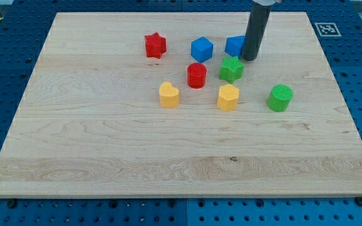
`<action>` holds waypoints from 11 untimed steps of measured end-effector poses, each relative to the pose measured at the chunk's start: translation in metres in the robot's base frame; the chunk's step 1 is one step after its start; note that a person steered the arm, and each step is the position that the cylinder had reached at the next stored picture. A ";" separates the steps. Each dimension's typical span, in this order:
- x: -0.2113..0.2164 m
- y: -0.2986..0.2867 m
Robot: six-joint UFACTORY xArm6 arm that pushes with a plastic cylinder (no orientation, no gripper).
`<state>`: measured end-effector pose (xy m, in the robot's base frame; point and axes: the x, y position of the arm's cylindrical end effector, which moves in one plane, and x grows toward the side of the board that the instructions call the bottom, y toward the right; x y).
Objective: Push the blue triangle slightly left and a bit down
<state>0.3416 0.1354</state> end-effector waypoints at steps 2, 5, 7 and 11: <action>0.011 0.053; -0.084 -0.046; -0.074 -0.051; -0.057 -0.044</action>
